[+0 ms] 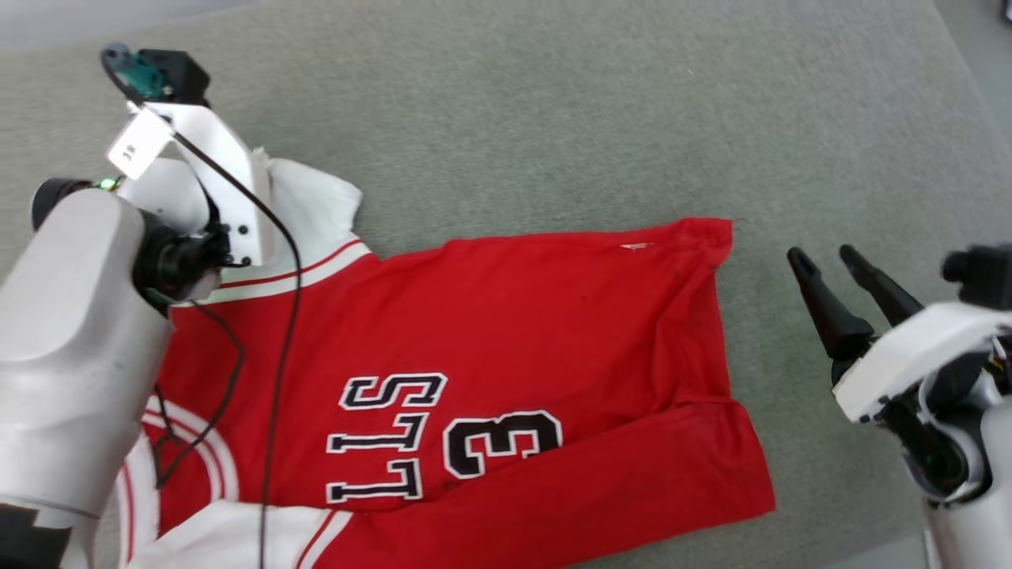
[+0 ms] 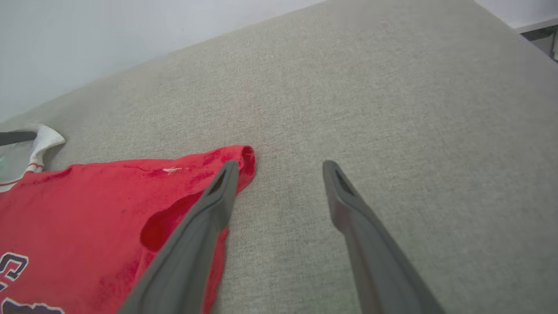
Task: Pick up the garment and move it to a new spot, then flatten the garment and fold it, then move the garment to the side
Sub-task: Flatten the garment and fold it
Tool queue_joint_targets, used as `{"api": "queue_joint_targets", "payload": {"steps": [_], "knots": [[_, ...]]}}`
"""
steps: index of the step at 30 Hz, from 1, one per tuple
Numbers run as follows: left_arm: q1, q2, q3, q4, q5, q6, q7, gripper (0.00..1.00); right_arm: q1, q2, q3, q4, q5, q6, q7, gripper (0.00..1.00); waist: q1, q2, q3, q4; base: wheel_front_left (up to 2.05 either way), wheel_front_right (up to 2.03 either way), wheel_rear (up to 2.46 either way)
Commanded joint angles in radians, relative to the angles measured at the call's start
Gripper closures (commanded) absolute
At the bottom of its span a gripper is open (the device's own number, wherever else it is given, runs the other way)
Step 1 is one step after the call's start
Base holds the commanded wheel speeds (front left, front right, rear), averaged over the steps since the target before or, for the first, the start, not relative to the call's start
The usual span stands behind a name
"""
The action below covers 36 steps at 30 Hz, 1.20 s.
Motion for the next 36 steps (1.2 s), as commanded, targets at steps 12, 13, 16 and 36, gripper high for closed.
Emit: {"api": "queue_joint_targets", "payload": {"steps": [12,13,16,36], "knots": [[-0.041,-0.079,0.017,-0.021,0.062,0.006,-0.299,1.00,-0.279,-0.115,0.138,0.286,0.051,-0.001,0.365,0.00,0.0000,-0.0001,-0.019,0.159,0.00,0.00,0.00],[-0.045,-0.085,0.019,-0.025,0.061,0.005,-0.315,1.00,-0.295,-0.119,0.151,0.316,0.052,-0.001,0.393,0.00,0.0000,-0.0001,-0.012,0.168,0.00,0.00,0.00],[-0.048,-0.098,0.022,-0.027,0.059,0.002,-0.352,1.00,-0.329,-0.116,0.192,0.396,0.059,-0.001,0.476,0.00,0.0000,-0.0001,0.006,0.190,0.00,0.00,0.00],[0.105,-0.135,0.103,-0.003,-0.005,0.011,-0.608,1.00,-0.369,-0.148,0.134,0.369,0.002,-0.001,0.303,1.00,0.0000,-0.0001,-0.100,0.234,0.00,0.00,0.00]]}}
